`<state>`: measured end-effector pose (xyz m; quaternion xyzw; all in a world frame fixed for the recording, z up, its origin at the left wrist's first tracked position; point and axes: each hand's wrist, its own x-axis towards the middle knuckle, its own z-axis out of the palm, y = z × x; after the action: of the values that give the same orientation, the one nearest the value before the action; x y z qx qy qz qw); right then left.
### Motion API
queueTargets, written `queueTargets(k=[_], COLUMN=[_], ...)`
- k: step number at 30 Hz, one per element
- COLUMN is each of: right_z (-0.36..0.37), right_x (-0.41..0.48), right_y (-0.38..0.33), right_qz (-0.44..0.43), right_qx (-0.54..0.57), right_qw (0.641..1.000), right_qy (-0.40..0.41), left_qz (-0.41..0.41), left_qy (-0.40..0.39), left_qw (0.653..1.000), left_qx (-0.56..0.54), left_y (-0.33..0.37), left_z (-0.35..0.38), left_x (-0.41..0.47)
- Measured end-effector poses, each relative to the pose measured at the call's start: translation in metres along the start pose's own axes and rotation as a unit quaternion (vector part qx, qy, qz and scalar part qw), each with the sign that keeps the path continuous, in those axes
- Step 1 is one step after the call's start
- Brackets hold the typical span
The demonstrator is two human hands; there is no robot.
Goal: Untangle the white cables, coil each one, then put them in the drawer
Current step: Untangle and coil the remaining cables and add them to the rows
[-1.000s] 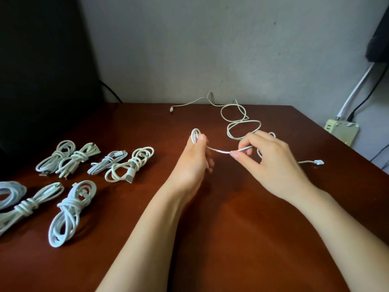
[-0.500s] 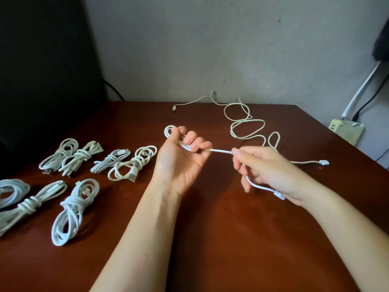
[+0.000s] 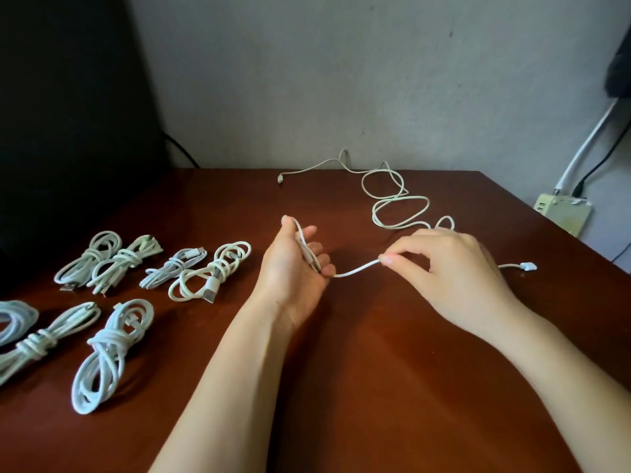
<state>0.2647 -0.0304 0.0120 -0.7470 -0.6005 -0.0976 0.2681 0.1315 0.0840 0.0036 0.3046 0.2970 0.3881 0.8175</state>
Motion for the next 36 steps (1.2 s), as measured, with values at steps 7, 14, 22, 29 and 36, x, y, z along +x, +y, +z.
queueTargets(k=[7, 14, 22, 29, 36], right_z=[0.003, 0.005, 0.002, 0.006, 0.004], right_x=[-0.002, -0.003, 0.002, 0.002, 0.006], right_y=[-0.007, -0.012, -0.001, 0.004, -0.003], right_qz=[-0.128, -0.245, -0.211, -0.150, 0.057], right_qx=[0.092, 0.038, 0.046, 0.101, 0.317], right_qw=[0.987, 0.964, 0.952, 0.966, 0.946], right_qy=[0.018, 0.101, 0.216, 0.187, 0.045], left_qz=[0.016, 0.069, -0.096, -0.131, -0.145], left_qy=[-0.005, -0.075, -0.224, -0.314, -0.343], left_qw=[0.998, 0.949, 0.928, 0.899, 0.888], left_qx=[0.066, 0.299, 0.281, 0.275, 0.271], left_y=[-0.004, -0.015, -0.016, -0.014, -0.013], left_z=[0.003, 0.002, 0.008, 0.007, 0.001], left_x=[-0.002, -0.008, -0.017, -0.022, -0.022])
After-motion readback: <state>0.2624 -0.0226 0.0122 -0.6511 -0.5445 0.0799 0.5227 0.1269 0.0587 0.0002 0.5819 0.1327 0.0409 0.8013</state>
